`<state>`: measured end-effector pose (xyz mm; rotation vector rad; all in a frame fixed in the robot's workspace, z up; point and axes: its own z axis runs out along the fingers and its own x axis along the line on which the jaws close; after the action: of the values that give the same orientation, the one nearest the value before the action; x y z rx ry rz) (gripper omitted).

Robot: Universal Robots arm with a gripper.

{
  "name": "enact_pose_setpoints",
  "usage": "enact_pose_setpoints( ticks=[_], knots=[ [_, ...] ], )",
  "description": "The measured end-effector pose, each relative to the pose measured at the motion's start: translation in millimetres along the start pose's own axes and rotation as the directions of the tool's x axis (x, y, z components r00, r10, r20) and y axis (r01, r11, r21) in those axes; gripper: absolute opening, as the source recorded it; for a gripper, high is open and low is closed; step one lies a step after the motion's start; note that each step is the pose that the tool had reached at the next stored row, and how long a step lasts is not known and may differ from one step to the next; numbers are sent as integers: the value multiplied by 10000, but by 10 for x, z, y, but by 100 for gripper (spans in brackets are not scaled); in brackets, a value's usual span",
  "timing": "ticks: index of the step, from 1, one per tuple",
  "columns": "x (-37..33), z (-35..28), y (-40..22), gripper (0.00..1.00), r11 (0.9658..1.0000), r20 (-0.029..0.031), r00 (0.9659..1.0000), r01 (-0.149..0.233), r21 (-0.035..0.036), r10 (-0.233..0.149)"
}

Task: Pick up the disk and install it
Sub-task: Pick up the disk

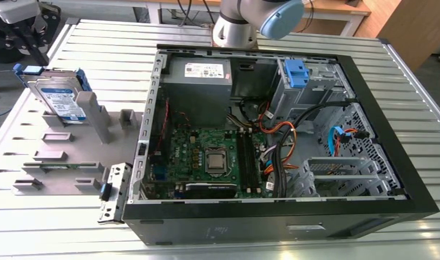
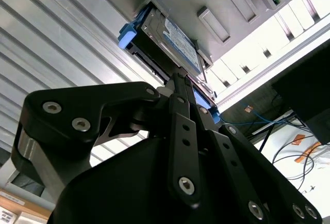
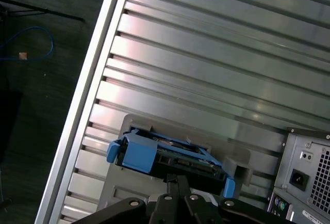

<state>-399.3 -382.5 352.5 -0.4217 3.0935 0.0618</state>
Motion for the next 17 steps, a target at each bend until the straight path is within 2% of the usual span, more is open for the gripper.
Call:
enact_pose_setpoints(
  ticks=[6,10,14,17],
  knots=[
    [0,0,0,11,9999,-4,9999,124,-3,-124],
    [0,0,0,11,9989,-17,9989,478,-12,-478],
    [0,1,0,11,9950,-34,9950,1000,-26,-1000],
    [0,1,0,11,9899,-49,9899,1418,-38,-1418]
  ],
)
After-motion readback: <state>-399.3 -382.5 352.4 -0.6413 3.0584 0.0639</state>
